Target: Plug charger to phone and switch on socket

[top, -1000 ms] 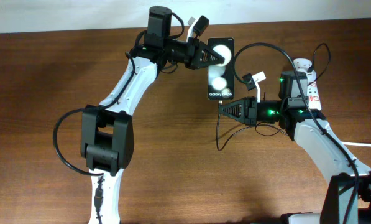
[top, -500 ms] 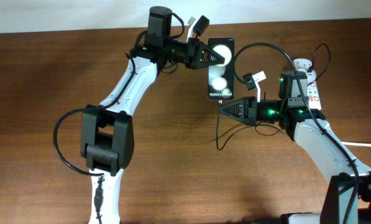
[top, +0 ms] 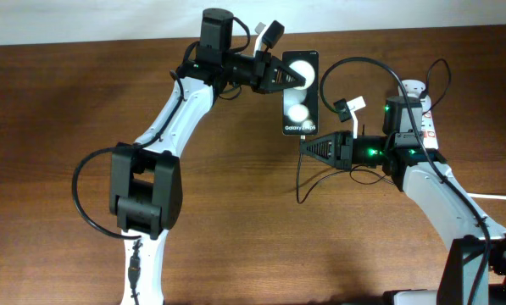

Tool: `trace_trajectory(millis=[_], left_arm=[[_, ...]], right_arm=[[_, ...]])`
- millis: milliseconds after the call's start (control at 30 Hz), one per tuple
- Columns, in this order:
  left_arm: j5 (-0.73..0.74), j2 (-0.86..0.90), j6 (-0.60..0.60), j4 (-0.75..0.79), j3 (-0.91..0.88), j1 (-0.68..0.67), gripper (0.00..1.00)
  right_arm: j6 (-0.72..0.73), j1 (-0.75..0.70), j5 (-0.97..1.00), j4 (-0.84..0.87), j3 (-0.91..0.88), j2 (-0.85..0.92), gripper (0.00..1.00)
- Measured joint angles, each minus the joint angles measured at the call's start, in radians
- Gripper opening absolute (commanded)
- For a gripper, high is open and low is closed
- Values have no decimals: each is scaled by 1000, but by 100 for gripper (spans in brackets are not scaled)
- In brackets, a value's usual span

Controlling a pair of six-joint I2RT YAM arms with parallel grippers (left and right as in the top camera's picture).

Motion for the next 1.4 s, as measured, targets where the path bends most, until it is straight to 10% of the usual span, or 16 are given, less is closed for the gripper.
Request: trace_trajectory(millis=[1400], left_arm=[[-27, 0, 99, -119, 27, -2, 0]], right_arm=[[230, -2, -43, 270, -48, 15, 4]])
